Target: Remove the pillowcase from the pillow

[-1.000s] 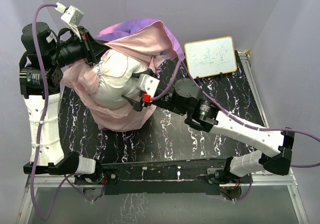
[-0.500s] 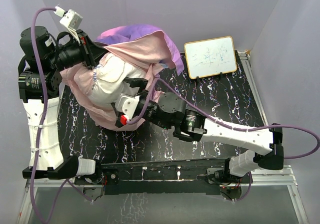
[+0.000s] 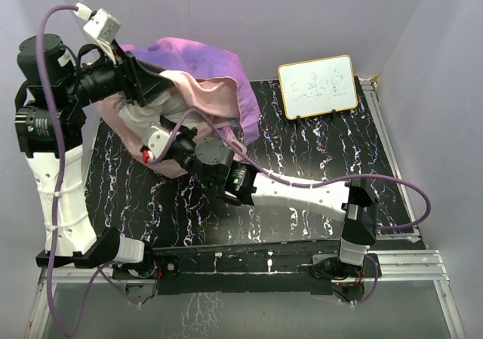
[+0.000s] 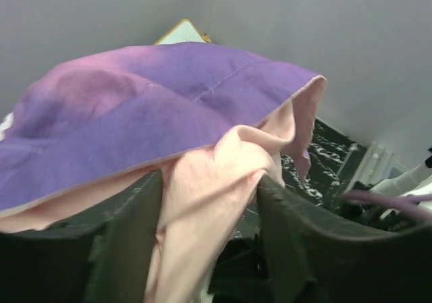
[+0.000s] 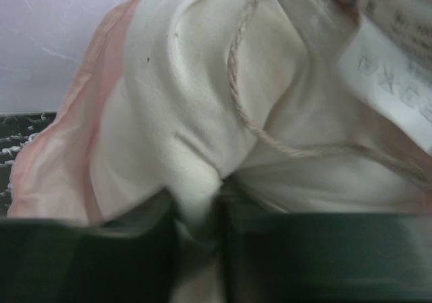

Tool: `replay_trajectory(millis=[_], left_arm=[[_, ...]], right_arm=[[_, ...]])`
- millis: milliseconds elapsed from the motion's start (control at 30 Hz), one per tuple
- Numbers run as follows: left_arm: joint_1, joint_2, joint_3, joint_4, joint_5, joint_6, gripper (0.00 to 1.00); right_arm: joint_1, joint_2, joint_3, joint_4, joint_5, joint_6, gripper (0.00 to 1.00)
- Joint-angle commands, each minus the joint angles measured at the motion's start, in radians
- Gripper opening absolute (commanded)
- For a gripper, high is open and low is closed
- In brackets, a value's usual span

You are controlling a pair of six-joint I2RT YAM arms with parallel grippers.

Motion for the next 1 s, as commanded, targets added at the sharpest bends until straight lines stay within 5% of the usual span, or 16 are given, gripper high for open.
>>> replay_trajectory(millis=[0, 167, 500, 667, 967], left_arm=[[-0.006, -0.044, 0.103, -0.086, -0.099, 0.169, 0.66], [-0.006, -0.136, 0.016, -0.120, -0.163, 0.365, 0.76], [-0.005, -0.293, -0.237, -0.110, -0.300, 0.728, 0.78], [-0.005, -0.356, -0.402, 0.215, -0.373, 0.700, 0.79], [-0.006, -0.345, -0.480, 0.518, -0.438, 0.551, 0.69]], right_arm=[[-0.035, -0.089, 0.007, 0.074, 0.006, 0.153, 0.08], [-0.047, -0.136, 0.020, 0.014, 0.006, 0.225, 0.08], [-0.082, -0.237, -0.013, -0.072, -0.083, 0.321, 0.08], [-0.082, -0.243, 0.007, -0.138, -0.109, 0.358, 0.08], [-0.082, -0.232, 0.025, -0.210, -0.114, 0.396, 0.08]])
